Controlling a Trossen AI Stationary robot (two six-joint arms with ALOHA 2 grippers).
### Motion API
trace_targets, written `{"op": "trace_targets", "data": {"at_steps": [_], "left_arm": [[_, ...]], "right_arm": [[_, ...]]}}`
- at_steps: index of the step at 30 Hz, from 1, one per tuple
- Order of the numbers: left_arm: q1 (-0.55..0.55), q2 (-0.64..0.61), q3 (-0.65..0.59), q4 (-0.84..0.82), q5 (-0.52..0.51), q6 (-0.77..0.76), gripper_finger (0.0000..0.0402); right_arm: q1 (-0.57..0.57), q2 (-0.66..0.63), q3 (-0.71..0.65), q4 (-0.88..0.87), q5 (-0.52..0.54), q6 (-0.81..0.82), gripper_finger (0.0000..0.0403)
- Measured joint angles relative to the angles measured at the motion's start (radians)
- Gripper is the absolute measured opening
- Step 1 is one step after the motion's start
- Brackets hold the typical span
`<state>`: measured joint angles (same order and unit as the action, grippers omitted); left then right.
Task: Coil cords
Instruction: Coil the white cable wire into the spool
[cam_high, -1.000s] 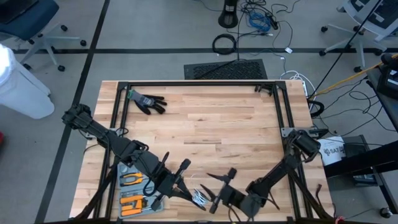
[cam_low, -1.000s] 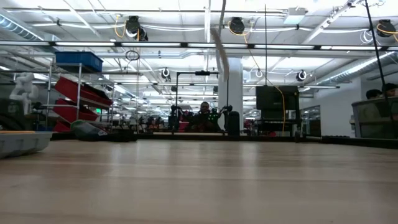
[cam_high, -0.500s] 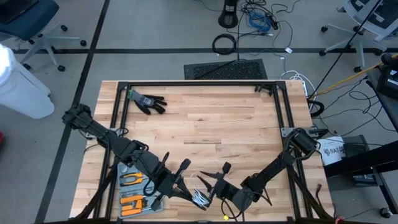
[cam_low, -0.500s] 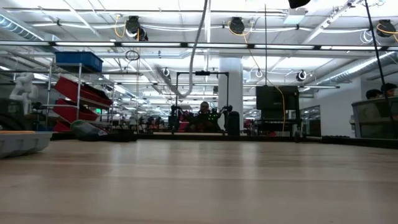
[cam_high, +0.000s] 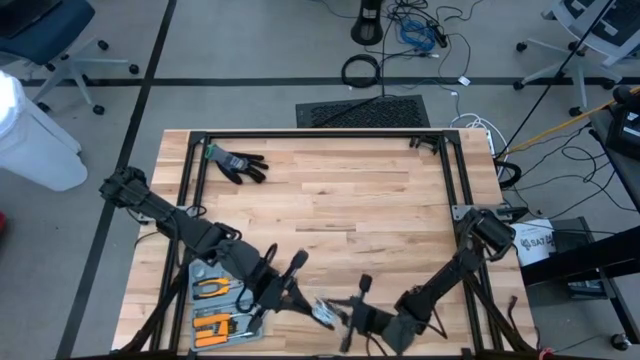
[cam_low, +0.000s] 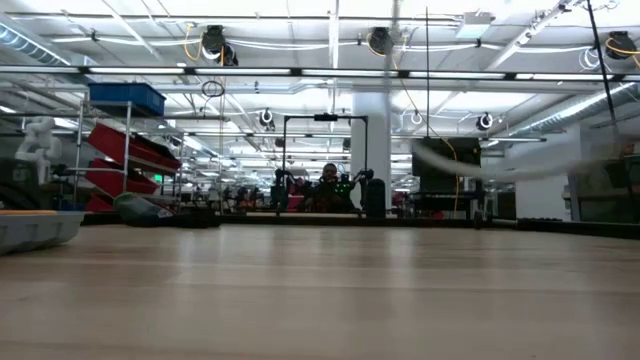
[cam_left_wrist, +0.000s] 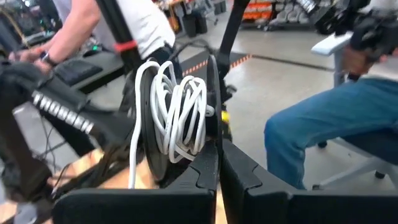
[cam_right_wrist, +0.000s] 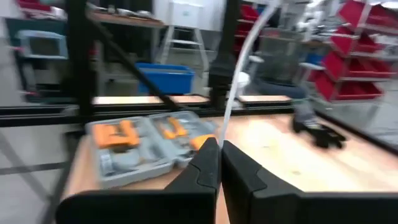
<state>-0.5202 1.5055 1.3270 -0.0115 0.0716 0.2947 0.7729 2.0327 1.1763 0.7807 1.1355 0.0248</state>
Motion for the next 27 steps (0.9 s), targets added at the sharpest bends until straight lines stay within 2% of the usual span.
{"op": "trace_targets", "data": {"at_steps": [11,17,22,27], "left_arm": [[0.075,-0.002,0.000,-0.110,-0.037,-0.056,0.0006],[0.081,-0.002,0.000,-0.146,-0.036,-0.098,0.0006],[0.063,-0.002,0.000,-0.124,0.040,-0.103,0.0006],[0.026,-0.002,0.000,-0.050,0.106,-0.099,0.0006]], "right_arm": [[0.163,0.000,0.000,0.001,-0.004,0.105,0.0001],[0.208,0.000,0.000,0.009,0.069,0.110,0.0000],[0.219,0.000,0.000,0.012,0.103,0.108,0.0000],[0.169,-0.018,0.000,0.003,0.131,0.024,0.0000]]}}
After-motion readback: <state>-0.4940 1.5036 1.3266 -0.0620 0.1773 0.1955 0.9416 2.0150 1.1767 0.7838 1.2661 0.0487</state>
